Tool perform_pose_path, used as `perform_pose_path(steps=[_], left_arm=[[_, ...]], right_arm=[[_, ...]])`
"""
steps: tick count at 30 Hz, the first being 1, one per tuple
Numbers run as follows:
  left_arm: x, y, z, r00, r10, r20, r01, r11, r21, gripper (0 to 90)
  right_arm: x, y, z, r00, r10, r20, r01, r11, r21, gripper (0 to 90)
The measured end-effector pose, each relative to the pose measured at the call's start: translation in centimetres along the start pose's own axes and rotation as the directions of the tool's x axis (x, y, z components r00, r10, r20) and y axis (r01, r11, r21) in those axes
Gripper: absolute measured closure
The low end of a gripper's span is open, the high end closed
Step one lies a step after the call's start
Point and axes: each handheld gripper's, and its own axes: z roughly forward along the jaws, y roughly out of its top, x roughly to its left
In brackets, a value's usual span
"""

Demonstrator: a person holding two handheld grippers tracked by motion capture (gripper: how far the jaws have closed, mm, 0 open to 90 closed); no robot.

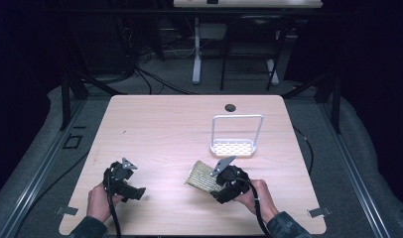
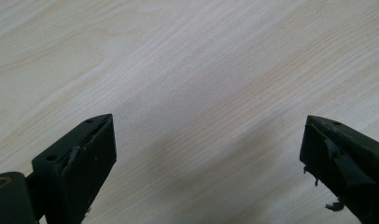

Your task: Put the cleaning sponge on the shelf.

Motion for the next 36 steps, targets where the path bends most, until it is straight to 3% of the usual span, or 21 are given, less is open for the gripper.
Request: perform_pose_path(steps=[18, 27, 36], left_arm=[[0.0, 0.0, 0.0, 1.0, 0.003, 0.002, -0.003, 1.0, -0.001, 3.9], [0.0, 0.0, 0.0, 1.0, 0.002, 0.002, -0.002, 1.0, 0.0, 4.0], [0.0, 0.1, 0.0, 1.0, 0.001, 0.002, -0.001, 1.0, -0.003, 4.0]], right_arm=[[-1.7, -2.8, -2.0, 0.9962, 0.075, 0.045, -0.075, 0.9972, -0.001, 31.0], [-3.5, -4.9, -3.1, 0.985, 0.147, 0.09, -0.148, 0.989, -0.003, 31.4], [-4.3, -5.6, -3.2, 0.9753, 0.195, 0.103, -0.196, 0.9806, -0.004, 32.3]])
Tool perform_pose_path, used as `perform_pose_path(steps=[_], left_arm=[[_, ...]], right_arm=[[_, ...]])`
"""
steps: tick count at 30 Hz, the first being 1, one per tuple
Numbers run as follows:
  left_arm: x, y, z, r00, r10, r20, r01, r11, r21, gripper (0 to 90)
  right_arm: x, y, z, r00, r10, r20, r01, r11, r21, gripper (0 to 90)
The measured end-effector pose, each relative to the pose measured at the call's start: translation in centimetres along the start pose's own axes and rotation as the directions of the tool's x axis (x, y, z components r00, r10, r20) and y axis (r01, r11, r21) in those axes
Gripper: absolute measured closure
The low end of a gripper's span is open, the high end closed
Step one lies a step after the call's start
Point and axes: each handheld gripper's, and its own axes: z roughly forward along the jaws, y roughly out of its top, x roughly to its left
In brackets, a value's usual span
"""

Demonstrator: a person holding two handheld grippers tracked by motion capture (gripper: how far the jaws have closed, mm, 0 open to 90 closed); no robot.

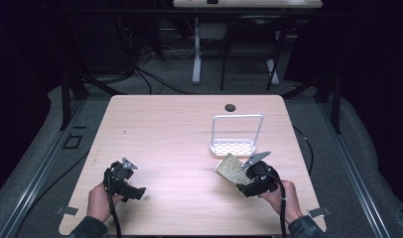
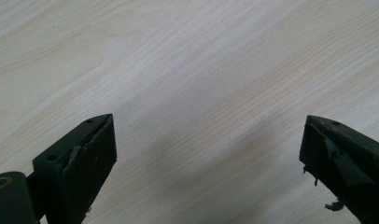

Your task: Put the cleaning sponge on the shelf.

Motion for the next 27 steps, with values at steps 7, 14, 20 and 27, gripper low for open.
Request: perform_pose_path(steps=[7, 14, 20, 27], left_arm=[[0.1, 0.0, -0.1, 1.0, -0.003, 0.001, 0.003, 1.0, -0.001, 4.0], [0.0, 0.0, -0.1, 1.0, 0.001, -0.002, -0.001, 1.0, 0.0, 4.0], [-0.1, 0.0, -0.1, 1.0, 0.004, -0.003, -0.004, 1.0, 0.0, 4.1], [-0.1, 0.1, -0.1, 1.0, 0.003, -0.004, -0.003, 1.0, 0.001, 4.2]], right_arm=[[-0.4, 0.0, 0.1, 0.999, 0.042, -0.018, -0.042, 0.9991, 0.0, 32.4], [-0.5, 0.1, 0.2, 0.9971, 0.049, 0.059, -0.05, 0.9987, 0.008, 35.3], [-0.8, 0.2, 0.0, 0.9939, 0.08, 0.076, -0.08, 0.9967, -0.013, 35.7], [-1.4, 0.6, -0.1, 0.9854, 0.124, 0.116, -0.121, 0.9919, -0.04, 35.8]])
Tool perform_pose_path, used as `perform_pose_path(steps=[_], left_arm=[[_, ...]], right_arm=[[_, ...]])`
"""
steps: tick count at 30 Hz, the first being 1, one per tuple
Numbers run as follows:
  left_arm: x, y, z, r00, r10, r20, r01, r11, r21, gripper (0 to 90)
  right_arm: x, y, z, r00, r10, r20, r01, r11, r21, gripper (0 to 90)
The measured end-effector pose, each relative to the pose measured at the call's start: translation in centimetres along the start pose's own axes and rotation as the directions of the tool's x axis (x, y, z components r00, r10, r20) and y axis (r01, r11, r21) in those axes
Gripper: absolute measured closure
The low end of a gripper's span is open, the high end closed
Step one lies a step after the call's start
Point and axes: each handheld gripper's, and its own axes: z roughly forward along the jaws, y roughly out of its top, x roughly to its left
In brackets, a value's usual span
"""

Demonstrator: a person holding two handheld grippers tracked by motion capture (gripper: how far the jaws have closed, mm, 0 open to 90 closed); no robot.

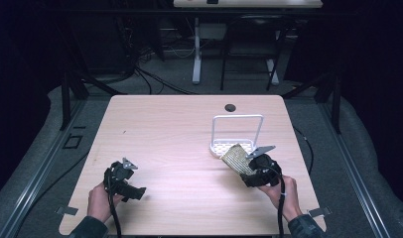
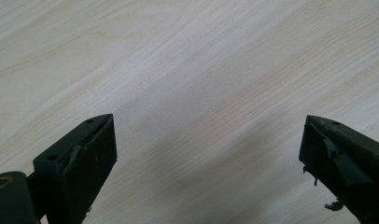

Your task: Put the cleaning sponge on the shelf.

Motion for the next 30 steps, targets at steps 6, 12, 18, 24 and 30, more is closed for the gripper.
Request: perform_pose_path(steps=[6, 12, 18, 24, 30], left_arm=[[0.0, 0.1, 0.1, 1.0, -0.003, -0.001, 0.003, 1.0, -0.001, 4.3], [0.2, 0.0, -0.1, 0.9999, -0.006, 0.01, 0.007, 0.9998, -0.017, 4.4], [0.1, 0.1, 0.0, 1.0, -0.008, 0.004, 0.008, 1.0, -0.003, 4.4], [-0.4, 0.1, -0.3, 1.0, 0.008, -0.004, -0.008, 0.9999, -0.012, 4.5], [-0.1, 0.1, 0.0, 1.0, 0.003, -0.001, -0.003, 1.0, -0.008, 4.6]], right_arm=[[-0.1, 0.6, 0.6, 0.9998, 0.007, 0.018, -0.007, 1.0, -0.001, 36.0], [0.3, 0.9, 0.9, 0.9992, -0.021, 0.034, 0.021, 0.9998, 0.003, 36.4], [-0.2, 1.1, 1.0, 0.9988, 0.018, 0.046, -0.018, 0.9998, -0.007, 37.2], [-0.3, 1.4, 1.6, 0.9975, 0.034, 0.061, -0.034, 0.9994, -0.004, 37.3], [-0.2, 2.4, 2.6, 0.9955, 0.04, 0.086, -0.04, 0.9992, 0.001, 38.6]])
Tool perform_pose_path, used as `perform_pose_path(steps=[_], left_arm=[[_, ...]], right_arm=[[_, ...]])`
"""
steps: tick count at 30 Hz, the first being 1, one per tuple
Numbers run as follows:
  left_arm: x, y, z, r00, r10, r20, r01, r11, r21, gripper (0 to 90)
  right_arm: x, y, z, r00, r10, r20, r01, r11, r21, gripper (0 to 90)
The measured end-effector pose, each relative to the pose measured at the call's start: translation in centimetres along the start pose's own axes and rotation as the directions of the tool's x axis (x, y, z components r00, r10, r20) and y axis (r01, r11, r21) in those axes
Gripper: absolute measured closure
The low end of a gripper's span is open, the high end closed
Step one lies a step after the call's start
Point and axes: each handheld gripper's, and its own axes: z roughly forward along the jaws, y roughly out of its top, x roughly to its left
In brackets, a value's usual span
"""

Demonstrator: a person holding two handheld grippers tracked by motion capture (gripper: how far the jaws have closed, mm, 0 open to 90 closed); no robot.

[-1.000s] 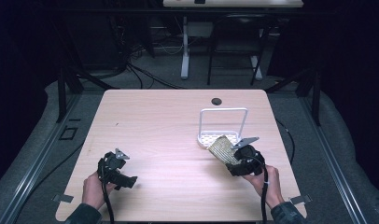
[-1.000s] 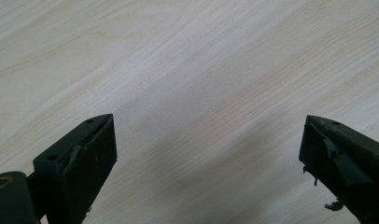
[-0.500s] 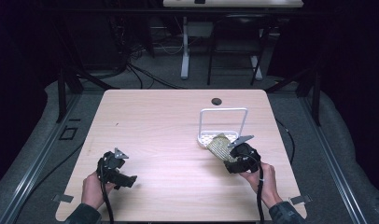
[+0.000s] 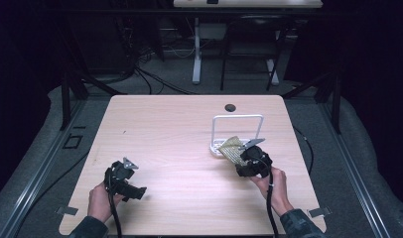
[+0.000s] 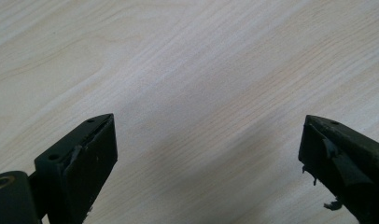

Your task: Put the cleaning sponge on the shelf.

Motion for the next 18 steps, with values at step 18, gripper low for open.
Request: perform_pose_path(steps=[18], left_arm=[[0.07, -0.04, -0.13, 1.0, -0.001, -0.002, 0.001, 1.0, -0.001, 4.5]], right_arm=[[-0.25, 0.96, 1.15, 0.9992, 0.028, 0.028, -0.028, 0.9996, -0.011, 39.0]])
